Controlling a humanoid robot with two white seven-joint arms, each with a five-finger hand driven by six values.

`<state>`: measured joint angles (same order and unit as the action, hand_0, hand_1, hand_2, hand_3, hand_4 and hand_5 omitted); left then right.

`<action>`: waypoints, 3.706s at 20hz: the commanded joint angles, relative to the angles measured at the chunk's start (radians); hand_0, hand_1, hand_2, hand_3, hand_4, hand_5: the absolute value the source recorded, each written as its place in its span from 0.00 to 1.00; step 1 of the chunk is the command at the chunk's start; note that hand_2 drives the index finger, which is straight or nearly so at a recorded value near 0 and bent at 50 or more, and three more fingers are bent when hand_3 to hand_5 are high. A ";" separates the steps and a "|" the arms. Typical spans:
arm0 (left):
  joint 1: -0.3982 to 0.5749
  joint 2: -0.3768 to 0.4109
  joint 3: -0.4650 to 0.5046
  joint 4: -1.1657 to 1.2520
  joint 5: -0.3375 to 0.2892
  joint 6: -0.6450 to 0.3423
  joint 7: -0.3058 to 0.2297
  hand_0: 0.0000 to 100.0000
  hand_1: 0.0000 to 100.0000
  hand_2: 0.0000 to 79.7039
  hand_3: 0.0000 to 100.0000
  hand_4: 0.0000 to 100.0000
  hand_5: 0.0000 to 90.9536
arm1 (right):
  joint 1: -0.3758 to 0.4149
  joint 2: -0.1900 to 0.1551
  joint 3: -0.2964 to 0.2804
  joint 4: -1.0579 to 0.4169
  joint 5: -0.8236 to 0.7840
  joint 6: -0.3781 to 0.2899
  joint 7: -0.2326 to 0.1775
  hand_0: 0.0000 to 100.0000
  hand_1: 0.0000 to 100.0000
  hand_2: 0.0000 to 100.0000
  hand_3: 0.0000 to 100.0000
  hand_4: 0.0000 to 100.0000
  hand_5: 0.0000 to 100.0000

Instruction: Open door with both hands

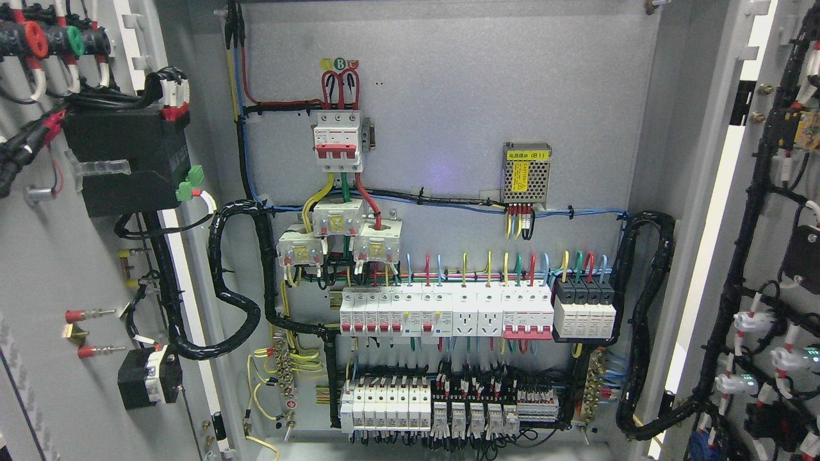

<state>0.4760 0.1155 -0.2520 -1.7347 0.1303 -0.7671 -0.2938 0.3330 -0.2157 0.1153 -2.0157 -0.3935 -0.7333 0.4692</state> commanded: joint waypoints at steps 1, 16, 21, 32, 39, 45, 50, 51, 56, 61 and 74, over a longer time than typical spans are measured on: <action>-0.022 0.000 -0.012 -0.167 -0.005 -0.151 -0.002 0.00 0.00 0.00 0.00 0.00 0.00 | -0.002 -0.053 -0.106 -0.069 -0.010 0.008 -0.004 0.39 0.00 0.00 0.00 0.00 0.00; -0.118 -0.040 0.131 -0.256 0.000 -0.394 0.007 0.00 0.00 0.00 0.00 0.00 0.00 | -0.011 -0.102 -0.261 -0.067 -0.097 0.121 -0.017 0.39 0.00 0.00 0.00 0.00 0.00; -0.168 -0.060 0.178 -0.267 0.005 -0.396 0.008 0.00 0.00 0.00 0.00 0.00 0.00 | -0.040 -0.117 -0.269 -0.067 -0.097 0.158 -0.020 0.39 0.00 0.00 0.00 0.00 0.00; -0.158 -0.036 0.273 -0.279 0.023 -0.488 0.061 0.00 0.00 0.00 0.00 0.00 0.00 | -0.049 -0.122 -0.322 -0.063 -0.194 0.175 -0.034 0.39 0.00 0.00 0.00 0.00 0.00; -0.149 0.006 0.309 -0.279 0.077 -0.498 0.068 0.00 0.00 0.00 0.00 0.00 0.00 | -0.031 -0.111 -0.353 -0.054 -0.222 0.175 -0.035 0.39 0.00 0.00 0.00 0.00 0.00; -0.142 0.036 0.370 -0.275 0.146 -0.498 0.071 0.00 0.00 0.00 0.00 0.00 0.00 | 0.021 -0.100 -0.376 -0.054 -0.223 0.163 -0.035 0.39 0.00 0.00 0.00 0.00 0.00; -0.140 0.072 0.434 -0.269 0.215 -0.498 0.071 0.00 0.00 0.00 0.00 0.00 0.00 | 0.044 -0.085 -0.387 -0.055 -0.225 0.155 -0.035 0.39 0.00 0.00 0.00 0.00 0.00; -0.140 0.085 0.448 -0.266 0.230 -0.497 0.070 0.00 0.00 0.00 0.00 0.00 0.00 | 0.050 -0.083 -0.394 -0.055 -0.228 0.155 -0.035 0.39 0.00 0.00 0.00 0.00 0.00; -0.143 0.154 0.522 -0.212 0.324 -0.492 0.071 0.00 0.00 0.00 0.00 0.00 0.00 | 0.075 -0.077 -0.419 -0.054 -0.288 0.157 -0.035 0.39 0.00 0.00 0.00 0.00 0.00; -0.157 0.228 0.599 -0.143 0.413 -0.485 0.070 0.00 0.00 0.00 0.00 0.00 0.00 | 0.096 -0.068 -0.457 -0.043 -0.304 0.157 -0.035 0.39 0.00 0.00 0.00 0.00 0.00; -0.278 0.375 0.648 0.124 0.528 -0.414 0.070 0.00 0.00 0.00 0.00 0.00 0.00 | 0.139 -0.067 -0.511 -0.023 -0.326 0.158 -0.038 0.39 0.00 0.00 0.00 0.00 0.00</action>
<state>0.2548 0.3707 0.3309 -1.7945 0.6147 -0.7727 -0.2250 0.4555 -0.2882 -0.3468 -2.0555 -0.7129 -0.5766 0.4328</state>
